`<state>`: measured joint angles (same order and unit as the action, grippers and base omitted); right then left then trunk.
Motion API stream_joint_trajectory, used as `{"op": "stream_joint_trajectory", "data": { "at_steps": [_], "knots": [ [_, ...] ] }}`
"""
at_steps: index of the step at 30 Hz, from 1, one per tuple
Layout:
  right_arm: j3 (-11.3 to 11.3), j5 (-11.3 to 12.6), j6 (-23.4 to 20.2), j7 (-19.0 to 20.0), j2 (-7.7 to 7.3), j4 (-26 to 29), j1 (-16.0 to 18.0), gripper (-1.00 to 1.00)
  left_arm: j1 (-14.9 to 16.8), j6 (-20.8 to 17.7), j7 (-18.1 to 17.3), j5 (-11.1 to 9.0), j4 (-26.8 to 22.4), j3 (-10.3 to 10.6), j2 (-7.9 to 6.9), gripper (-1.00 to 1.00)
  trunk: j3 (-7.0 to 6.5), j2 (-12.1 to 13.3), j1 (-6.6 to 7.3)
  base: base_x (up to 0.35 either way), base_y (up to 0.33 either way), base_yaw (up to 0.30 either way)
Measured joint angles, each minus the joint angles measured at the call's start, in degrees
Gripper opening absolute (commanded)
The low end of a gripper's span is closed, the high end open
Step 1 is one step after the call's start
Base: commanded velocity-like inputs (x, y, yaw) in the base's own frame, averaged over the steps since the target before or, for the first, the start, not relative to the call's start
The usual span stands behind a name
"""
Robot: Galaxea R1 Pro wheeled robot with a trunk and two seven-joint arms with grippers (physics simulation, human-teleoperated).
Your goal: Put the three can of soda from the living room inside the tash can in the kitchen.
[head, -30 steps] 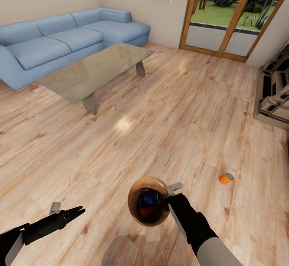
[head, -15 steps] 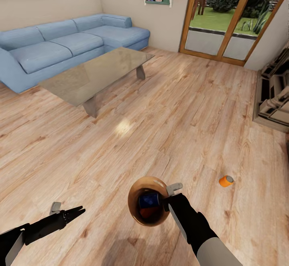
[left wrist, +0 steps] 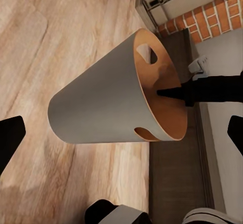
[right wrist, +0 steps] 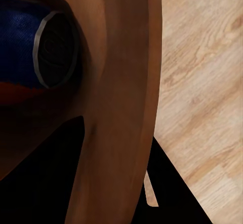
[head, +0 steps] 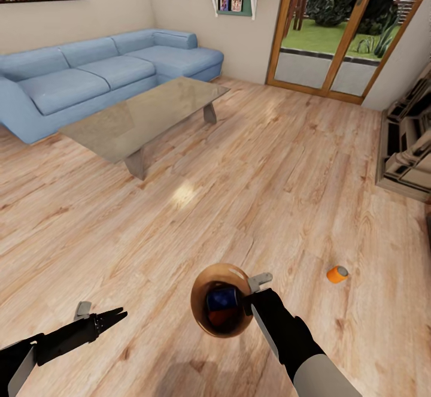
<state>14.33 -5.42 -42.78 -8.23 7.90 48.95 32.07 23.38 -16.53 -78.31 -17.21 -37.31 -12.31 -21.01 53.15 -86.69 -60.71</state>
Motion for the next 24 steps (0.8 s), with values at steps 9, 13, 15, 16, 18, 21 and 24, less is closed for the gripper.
{"op": "stream_joint_trajectory", "data": {
  "at_steps": [9,13,15,16,18,21,24],
  "knots": [
    [0.0,0.0,0.0,0.0,0.00,0.0,0.0,-1.00,0.0,0.0,0.0,0.0,0.0,0.0,0.00,1.00,-0.85,0.0,0.00,0.000,0.000,0.000],
    [0.0,0.0,0.0,0.0,0.00,0.0,0.0,-1.00,0.0,0.0,0.0,0.0,0.0,0.0,0.00,1.00,-1.22,0.0,0.00,0.000,0.000,0.000],
    [0.0,0.0,0.0,0.0,0.00,0.0,0.0,-1.00,0.0,0.0,0.0,0.0,0.0,0.0,0.00,1.00,-1.41,0.0,0.00,0.000,0.000,0.000],
    [0.0,0.0,0.0,0.0,0.00,0.0,0.0,-1.00,0.0,0.0,0.0,0.0,0.0,0.0,0.00,1.00,-1.50,0.0,0.00,0.000,0.000,0.000],
    [0.0,0.1,0.0,0.0,0.00,0.0,0.0,-1.00,0.0,0.0,0.0,0.0,0.0,0.0,0.00,1.00,-1.69,0.0,0.00,0.000,0.000,0.000],
    [0.0,0.0,0.0,0.0,0.00,0.0,0.0,-1.00,0.0,0.0,0.0,0.0,0.0,0.1,0.00,1.00,-1.96,0.0,0.00,0.000,0.000,0.000],
    [0.1,0.0,0.0,0.0,0.00,0.0,0.0,-1.00,0.0,0.0,0.0,0.0,0.0,0.1,0.00,1.00,-2.09,0.0,0.00,0.000,0.000,0.000]
  ]
}}
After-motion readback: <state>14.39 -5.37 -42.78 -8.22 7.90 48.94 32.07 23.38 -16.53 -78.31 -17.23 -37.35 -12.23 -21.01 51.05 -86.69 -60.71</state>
